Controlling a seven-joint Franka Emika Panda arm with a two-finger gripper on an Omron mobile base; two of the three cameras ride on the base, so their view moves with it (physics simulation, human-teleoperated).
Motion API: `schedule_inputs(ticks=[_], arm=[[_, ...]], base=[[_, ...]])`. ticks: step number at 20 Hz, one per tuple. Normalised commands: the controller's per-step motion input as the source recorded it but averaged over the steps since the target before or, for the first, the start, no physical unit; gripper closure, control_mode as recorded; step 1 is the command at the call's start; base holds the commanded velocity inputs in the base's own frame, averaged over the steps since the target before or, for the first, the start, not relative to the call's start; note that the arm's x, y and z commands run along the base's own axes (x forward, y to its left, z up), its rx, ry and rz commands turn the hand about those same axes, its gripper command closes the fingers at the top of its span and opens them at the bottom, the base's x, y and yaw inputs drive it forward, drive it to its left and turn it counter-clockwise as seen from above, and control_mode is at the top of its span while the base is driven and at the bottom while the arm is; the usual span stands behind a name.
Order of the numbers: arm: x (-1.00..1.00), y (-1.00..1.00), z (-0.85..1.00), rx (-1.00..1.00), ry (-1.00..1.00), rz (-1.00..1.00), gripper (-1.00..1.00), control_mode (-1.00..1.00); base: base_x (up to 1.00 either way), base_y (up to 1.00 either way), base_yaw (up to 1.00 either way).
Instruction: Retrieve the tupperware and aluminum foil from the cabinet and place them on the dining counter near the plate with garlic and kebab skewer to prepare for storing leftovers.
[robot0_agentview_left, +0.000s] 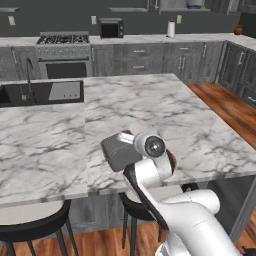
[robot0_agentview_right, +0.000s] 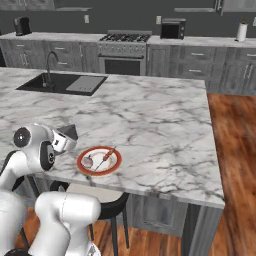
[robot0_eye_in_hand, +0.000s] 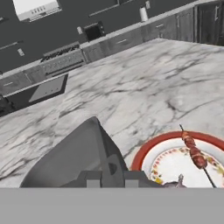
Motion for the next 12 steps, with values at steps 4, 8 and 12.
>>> schedule_inputs(ticks=[4, 8, 12], arm=[[0.52, 0.19, -0.42, 0.0, 0.06, 0.0, 1.0, -1.0], [0.49, 0.19, -0.38, 0.0, 0.07, 0.0, 1.0, -1.0], [0.48, 0.23, -0.32, 0.0, 0.09, 0.0, 1.0, -1.0]], base=[[0.0, 0.0, 0.0], [0.0, 0.0, 0.0], [0.0, 0.0, 0.0]])
